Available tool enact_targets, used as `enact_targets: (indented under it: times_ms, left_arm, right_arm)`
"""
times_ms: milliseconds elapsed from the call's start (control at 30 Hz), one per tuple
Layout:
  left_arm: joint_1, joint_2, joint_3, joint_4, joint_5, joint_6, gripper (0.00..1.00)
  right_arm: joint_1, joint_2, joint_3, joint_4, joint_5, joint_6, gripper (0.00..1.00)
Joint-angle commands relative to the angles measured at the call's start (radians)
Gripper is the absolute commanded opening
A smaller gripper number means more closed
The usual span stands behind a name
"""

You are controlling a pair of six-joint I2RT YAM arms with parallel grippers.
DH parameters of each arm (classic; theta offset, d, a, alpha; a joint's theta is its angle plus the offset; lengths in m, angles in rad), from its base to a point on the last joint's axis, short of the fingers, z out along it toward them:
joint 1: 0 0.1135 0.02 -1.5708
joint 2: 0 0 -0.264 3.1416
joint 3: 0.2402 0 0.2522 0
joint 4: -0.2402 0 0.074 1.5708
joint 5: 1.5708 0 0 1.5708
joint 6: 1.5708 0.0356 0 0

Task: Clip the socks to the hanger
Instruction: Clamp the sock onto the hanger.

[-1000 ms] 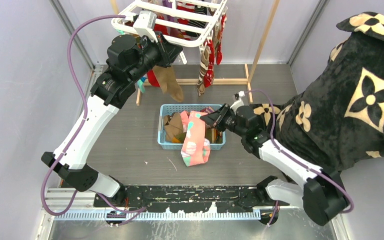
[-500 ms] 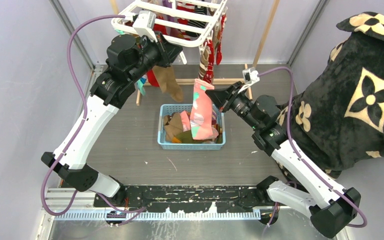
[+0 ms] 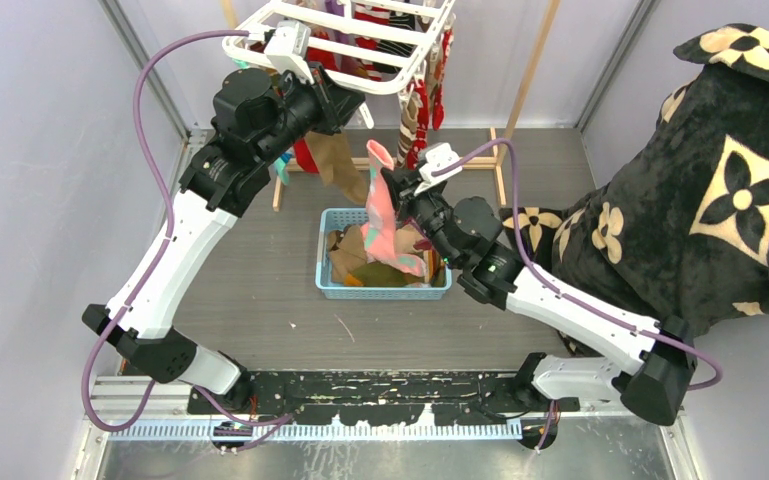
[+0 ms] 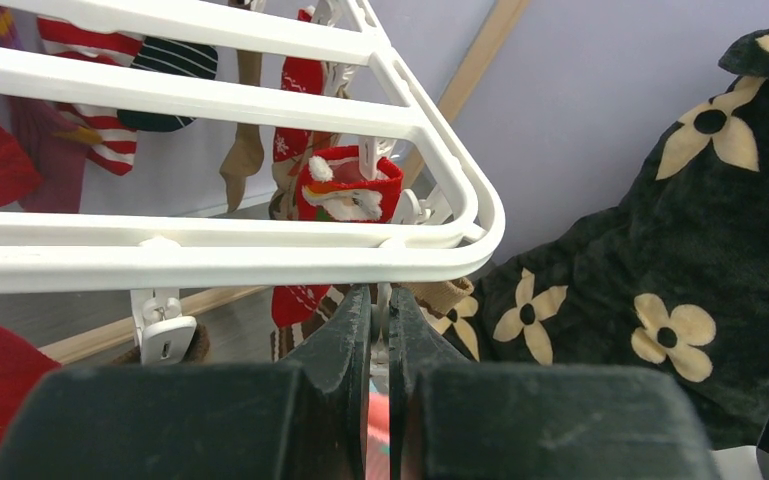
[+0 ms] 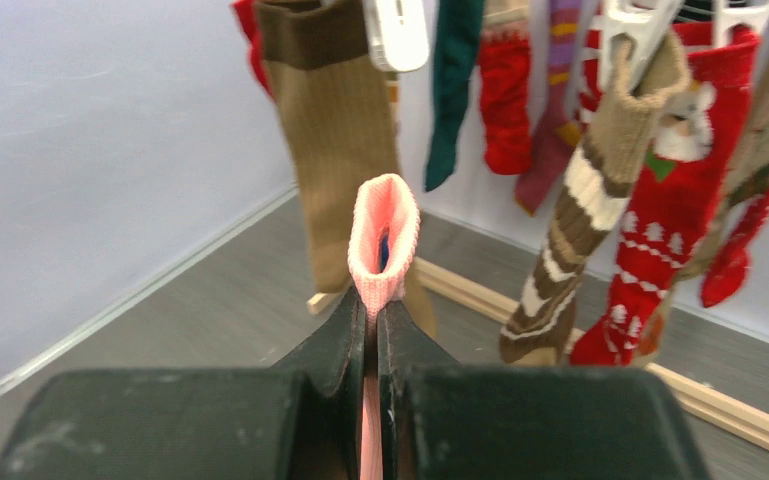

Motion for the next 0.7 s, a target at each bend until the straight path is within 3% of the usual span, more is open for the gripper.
enact_targets:
  times_ms: [0, 233, 667]
  left_arm:
    - [0.002, -0.015, 0.028, -0.009, -0.023, -0.002, 0.0]
    - [0.002, -0.015, 0.017, -0.003, -0.042, -0.007, 0.0]
    - [0.001, -0.023, -0.004, 0.009, -0.076, -0.001, 0.0]
  right_arm:
    - [0.038, 0.038, 0.071, 0.204, 0.206, -0.144, 0.01]
    - [0.084, 0.127, 0.103, 0.338, 0.298, -0.25, 0.01]
    - [0.126, 0.17, 0.144, 0.396, 0.317, -0.301, 0.01]
